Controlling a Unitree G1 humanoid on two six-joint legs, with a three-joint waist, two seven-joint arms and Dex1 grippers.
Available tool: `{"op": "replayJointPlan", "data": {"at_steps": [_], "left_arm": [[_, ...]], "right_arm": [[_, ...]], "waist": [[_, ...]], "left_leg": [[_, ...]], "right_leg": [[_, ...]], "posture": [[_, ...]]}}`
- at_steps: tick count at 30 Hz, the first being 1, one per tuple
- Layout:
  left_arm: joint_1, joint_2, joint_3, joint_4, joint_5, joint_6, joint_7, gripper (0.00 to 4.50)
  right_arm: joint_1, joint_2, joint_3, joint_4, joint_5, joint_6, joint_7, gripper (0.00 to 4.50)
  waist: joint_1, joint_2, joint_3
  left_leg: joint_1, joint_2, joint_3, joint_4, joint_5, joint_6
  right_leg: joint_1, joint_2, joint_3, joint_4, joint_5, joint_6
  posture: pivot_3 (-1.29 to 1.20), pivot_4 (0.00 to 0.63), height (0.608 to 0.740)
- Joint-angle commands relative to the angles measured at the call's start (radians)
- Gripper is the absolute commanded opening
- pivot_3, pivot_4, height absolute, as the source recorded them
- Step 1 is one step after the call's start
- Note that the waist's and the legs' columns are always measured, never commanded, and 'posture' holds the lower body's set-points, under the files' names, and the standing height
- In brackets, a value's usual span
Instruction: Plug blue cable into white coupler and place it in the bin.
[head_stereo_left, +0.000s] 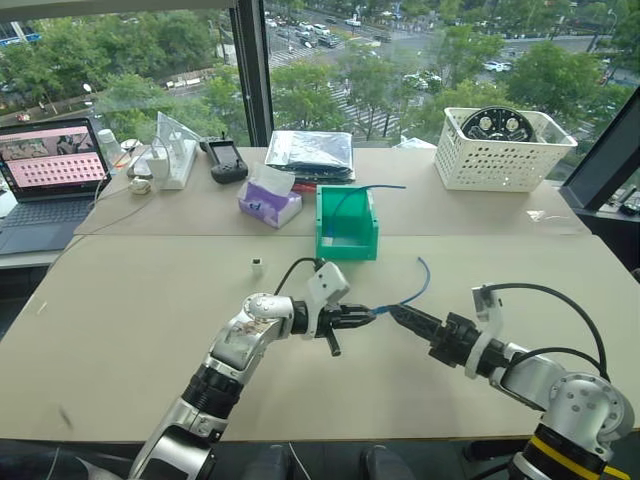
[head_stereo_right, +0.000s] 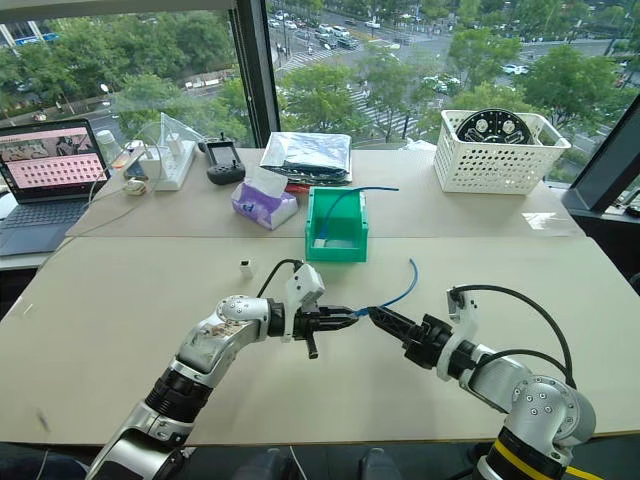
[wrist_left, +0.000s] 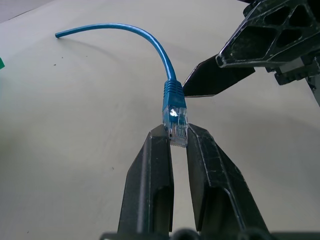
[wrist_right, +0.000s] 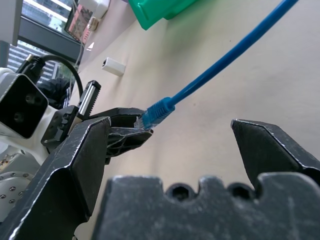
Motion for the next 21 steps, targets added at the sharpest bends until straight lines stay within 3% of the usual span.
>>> {"op": "replayJointPlan", "data": {"at_steps": [1,17,18,21], "left_arm": [[0.001,-0.006,-0.004,-0.043,-0.017,-0.009,0.002,0.00],[-0.005,-0.005,-0.017,-0.035,-0.021,-0.017,0.001,0.00],[-0.006,-0.006,-0.017,-0.034,-0.021,-0.017,0.002,0.00],[-0.007,-0.006,-0.018,-0.032,-0.021,-0.019,0.002,0.00]], "right_arm": [[-0.016,0.011,-0.005,-0.009,0.034,0.002,-0.017,4.50],[-0.069,0.086,-0.039,0.015,0.105,0.001,-0.085,4.50],[-0.071,0.091,-0.045,0.019,0.113,0.001,-0.091,3.98],[-0.069,0.098,-0.049,0.021,0.136,0.007,-0.104,3.11]], "waist": [[-0.003,0.000,0.000],[-0.009,0.000,0.000],[-0.010,0.000,0.000],[-0.010,0.000,0.000]], "left_leg": [[0.000,0.000,0.000,0.000,0.000,0.000],[0.000,0.000,0.000,-0.001,0.000,0.000],[0.000,0.000,0.000,-0.001,0.000,0.000],[0.000,0.000,0.000,-0.001,0.000,0.000]], "right_leg": [[0.000,0.000,0.000,0.000,0.000,0.000],[0.000,0.000,0.000,0.000,0.000,0.000],[0.000,0.000,0.000,0.000,0.000,0.000],[0.000,0.000,0.000,0.000,0.000,0.000]], "posture": [[0.00,0.150,0.736],[0.00,0.150,0.736],[0.00,0.150,0.736],[0.00,0.150,0.736]]}}
